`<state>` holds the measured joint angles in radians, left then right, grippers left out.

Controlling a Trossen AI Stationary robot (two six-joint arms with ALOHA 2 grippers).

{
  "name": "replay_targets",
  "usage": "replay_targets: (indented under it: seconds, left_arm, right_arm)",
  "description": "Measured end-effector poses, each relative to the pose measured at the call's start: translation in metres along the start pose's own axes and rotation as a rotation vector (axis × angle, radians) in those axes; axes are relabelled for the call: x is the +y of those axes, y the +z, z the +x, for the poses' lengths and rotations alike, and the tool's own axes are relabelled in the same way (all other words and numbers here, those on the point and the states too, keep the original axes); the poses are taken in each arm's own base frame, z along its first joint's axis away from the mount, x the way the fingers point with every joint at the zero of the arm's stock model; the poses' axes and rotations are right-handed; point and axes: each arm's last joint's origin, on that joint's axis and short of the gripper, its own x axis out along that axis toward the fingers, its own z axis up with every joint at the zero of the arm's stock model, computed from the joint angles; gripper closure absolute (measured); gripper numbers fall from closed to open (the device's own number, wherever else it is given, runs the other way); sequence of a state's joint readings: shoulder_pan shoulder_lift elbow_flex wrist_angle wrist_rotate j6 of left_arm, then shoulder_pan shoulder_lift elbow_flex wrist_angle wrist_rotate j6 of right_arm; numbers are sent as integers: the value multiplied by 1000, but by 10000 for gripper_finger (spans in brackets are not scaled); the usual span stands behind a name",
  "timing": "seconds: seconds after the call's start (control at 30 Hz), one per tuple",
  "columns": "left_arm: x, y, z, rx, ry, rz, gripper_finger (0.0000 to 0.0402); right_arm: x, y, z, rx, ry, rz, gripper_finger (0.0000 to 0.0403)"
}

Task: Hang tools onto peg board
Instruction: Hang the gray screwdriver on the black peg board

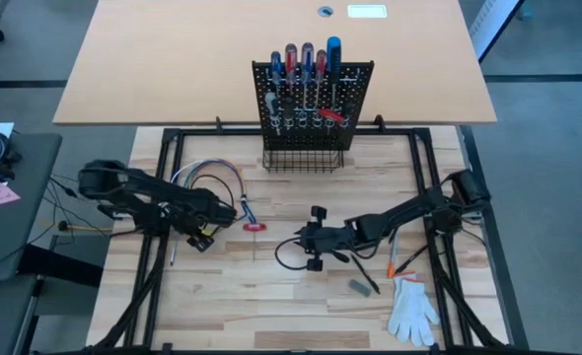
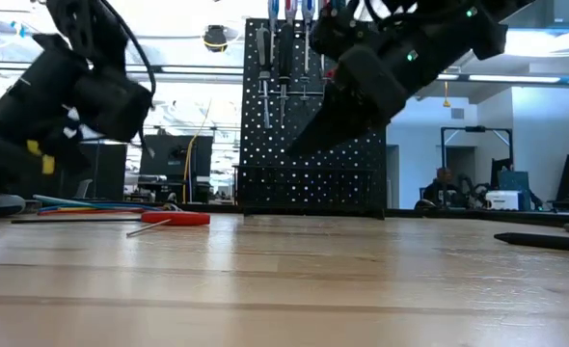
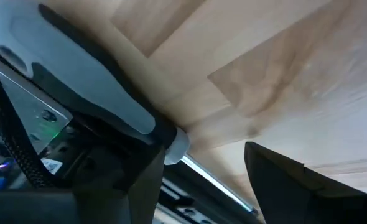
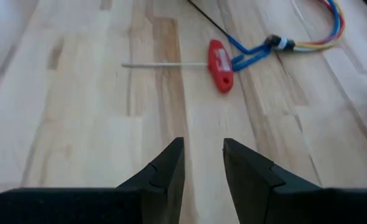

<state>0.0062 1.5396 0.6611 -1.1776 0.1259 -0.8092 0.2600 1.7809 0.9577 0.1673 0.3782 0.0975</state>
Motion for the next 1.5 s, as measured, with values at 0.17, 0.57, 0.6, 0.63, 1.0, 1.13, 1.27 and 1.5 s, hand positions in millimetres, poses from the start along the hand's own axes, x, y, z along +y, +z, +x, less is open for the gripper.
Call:
replay_targets:
  seconds: [0.17,0.57,0.6,0.63,1.0,1.13,1.27,1.5]
  left_arm:
    - [-5,5,8,38,40,72,201]
    - [-22,0,-59,-366,-204,203,206]
    - [-21,-3,-66,-397,-221,191,206]
    - [-19,-5,-72,-422,-233,170,206]
    - [15,-14,-44,-267,3,-39,206]
    - [21,-7,-27,-246,0,-56,206]
    - [25,-2,-19,-253,2,-69,206]
    - [26,3,-8,-281,-15,-40,205]
  right_arm:
    - [3,0,-1,-5,10,-4,287]
    - [2,1,-1,-14,9,2,287]
    - [2,1,-1,-17,9,3,287]
    - [2,1,-1,-16,9,2,287]
    - [3,1,-1,-17,10,2,287]
    - [3,2,-1,-21,11,4,287]
    - [3,2,-1,-21,11,4,287]
    - [3,2,-1,-21,11,4,287]
